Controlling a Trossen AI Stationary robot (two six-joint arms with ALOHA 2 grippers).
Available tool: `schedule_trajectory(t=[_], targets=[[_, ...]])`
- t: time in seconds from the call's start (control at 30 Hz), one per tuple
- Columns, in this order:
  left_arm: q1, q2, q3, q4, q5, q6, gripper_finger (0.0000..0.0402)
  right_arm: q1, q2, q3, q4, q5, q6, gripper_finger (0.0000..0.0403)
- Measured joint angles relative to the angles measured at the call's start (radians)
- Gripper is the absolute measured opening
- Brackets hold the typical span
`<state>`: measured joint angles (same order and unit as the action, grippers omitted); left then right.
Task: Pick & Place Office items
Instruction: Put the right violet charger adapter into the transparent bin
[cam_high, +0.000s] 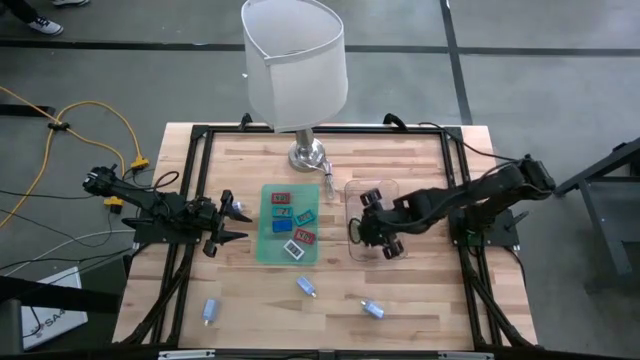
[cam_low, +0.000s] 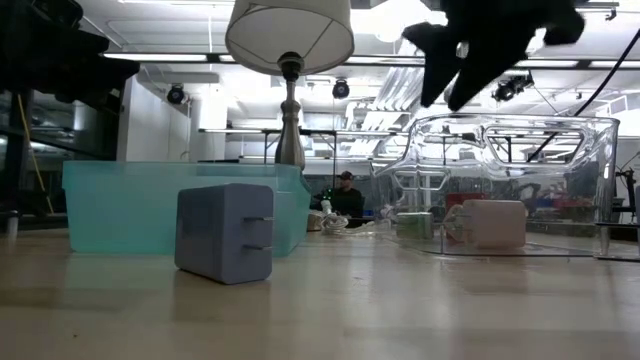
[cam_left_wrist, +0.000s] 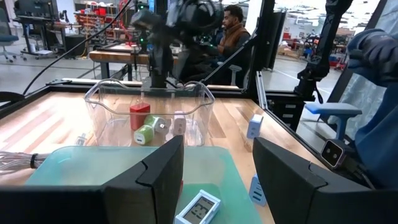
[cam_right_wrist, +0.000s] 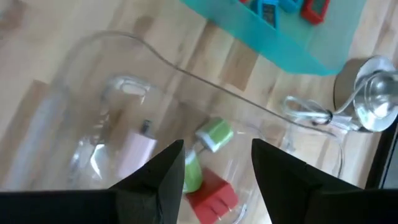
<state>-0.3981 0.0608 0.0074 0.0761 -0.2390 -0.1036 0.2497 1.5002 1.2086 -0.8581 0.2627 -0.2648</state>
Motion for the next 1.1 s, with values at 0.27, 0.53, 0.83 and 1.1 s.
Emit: schedule_trajectory(t=[0.27, 0.53, 0.83, 1.1], targets=[[0.000, 0.000, 0.000, 0.000, 0.000, 0.000, 0.0186, 0.155, 0.000, 0.015, -0.035, 0.083, 0.098, 0.0173], [0.000, 0.000, 0.000, 0.000, 0.000, 0.000, 0.0186, 0.293, 0.000, 0.015, -0.037, 0.103, 0.288, 0.0173], [0.000, 0.000, 0.000, 0.000, 0.000, 0.000, 0.0186, 0.378, 0.040, 0.014, -0.055, -0.101, 0.776, 0.0173], [0.000, 0.000, 0.000, 0.000, 0.000, 0.000, 0.0186, 0.422, 0.112, 0.014, -0.022, -0.218, 0.946, 0.0173]])
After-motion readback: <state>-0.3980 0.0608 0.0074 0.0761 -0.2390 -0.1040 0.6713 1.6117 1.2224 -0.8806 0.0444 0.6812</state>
